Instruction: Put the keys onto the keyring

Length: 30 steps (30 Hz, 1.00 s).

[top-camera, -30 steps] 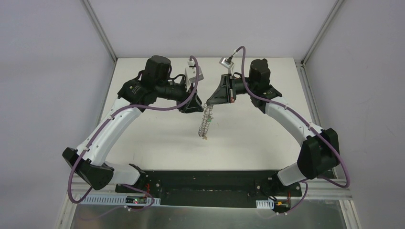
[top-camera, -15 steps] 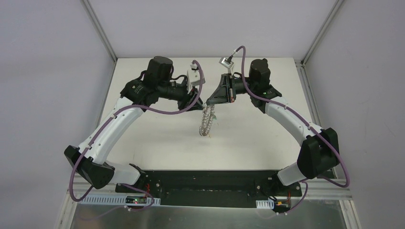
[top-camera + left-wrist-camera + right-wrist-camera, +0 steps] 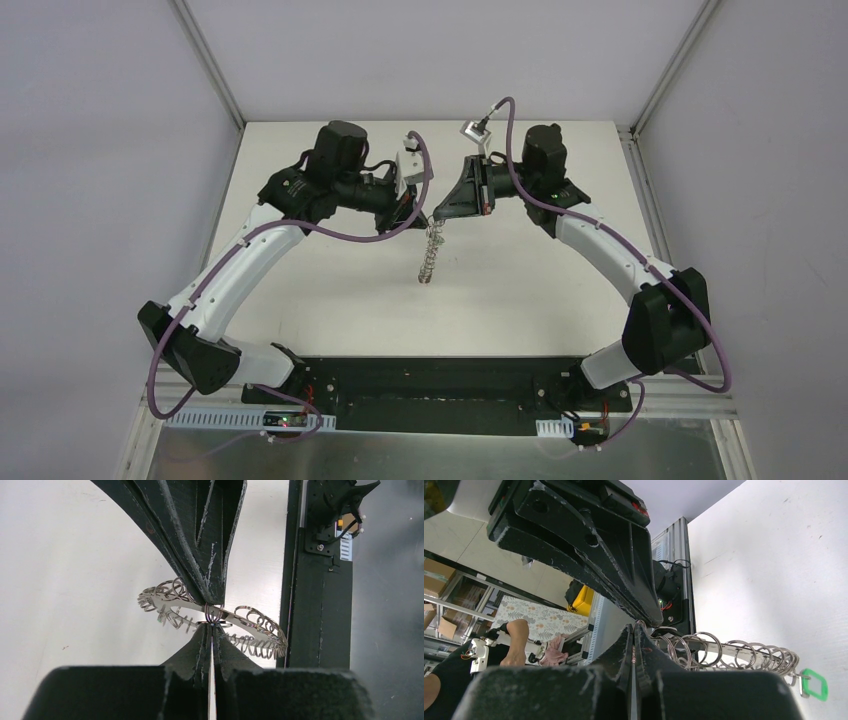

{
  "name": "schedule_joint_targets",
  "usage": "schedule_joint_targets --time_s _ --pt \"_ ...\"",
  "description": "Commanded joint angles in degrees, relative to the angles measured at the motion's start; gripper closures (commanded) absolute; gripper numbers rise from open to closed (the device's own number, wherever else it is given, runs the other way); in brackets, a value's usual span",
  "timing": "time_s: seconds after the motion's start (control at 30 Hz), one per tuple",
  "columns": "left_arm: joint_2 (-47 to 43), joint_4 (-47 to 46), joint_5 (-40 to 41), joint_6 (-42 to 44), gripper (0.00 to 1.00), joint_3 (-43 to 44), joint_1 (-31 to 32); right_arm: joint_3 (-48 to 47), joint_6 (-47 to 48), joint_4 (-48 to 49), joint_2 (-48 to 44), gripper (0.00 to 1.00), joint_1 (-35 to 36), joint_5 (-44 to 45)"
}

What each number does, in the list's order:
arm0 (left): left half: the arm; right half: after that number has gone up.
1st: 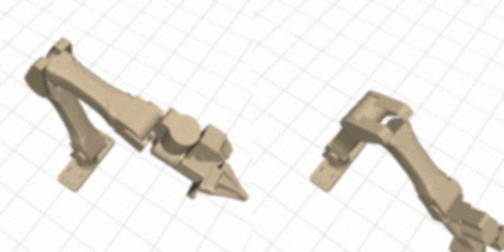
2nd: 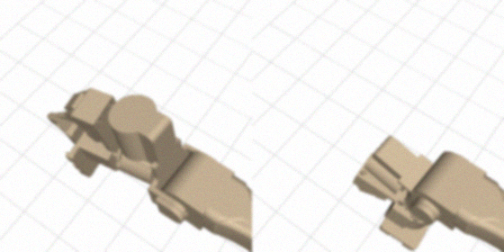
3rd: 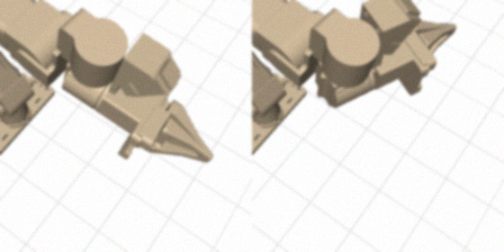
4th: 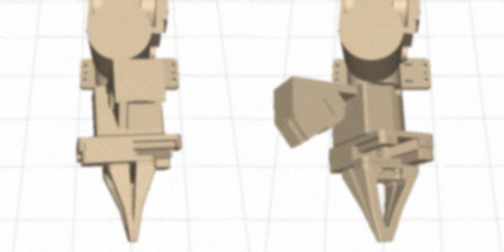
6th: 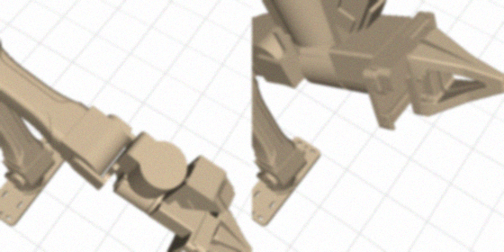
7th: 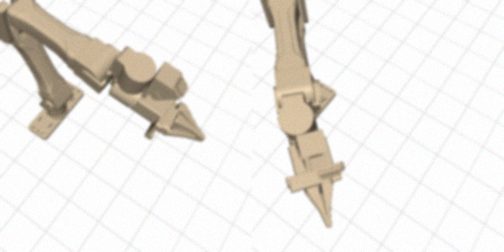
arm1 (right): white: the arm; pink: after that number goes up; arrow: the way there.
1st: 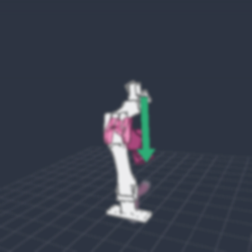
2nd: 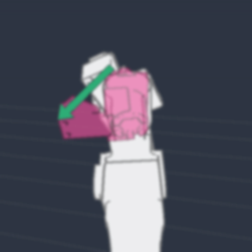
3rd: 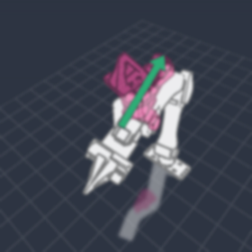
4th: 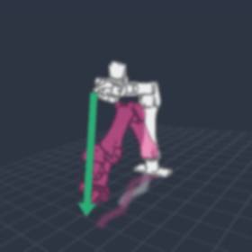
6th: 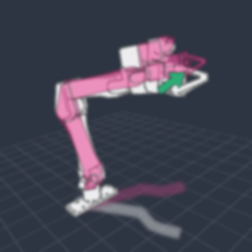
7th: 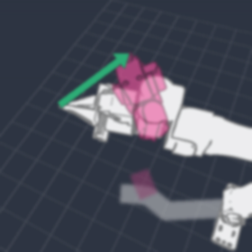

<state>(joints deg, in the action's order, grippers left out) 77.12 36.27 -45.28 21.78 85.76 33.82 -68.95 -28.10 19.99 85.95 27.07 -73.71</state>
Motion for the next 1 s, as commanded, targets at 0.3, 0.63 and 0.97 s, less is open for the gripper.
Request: schedule_joint_targets --time_s 0.3,0.63,0.97 --pt "0.0 -0.5 5.3 -1.8 1.00 0.5 2.4 -0.3 -0.7 2.1 -0.5 1.00 -1.4 3.6" --pt "0.3 0.0 8.2 -2.1 1.00 0.9 3.9 -0.1 0.1 0.4 -0.4 1.00 -1.8 5.6" --pt "1.4 -0.5 9.1 -3.0 1.00 1.3 4.9 0.2 0.2 0.2 -0.5 1.00 -1.8 6.0"
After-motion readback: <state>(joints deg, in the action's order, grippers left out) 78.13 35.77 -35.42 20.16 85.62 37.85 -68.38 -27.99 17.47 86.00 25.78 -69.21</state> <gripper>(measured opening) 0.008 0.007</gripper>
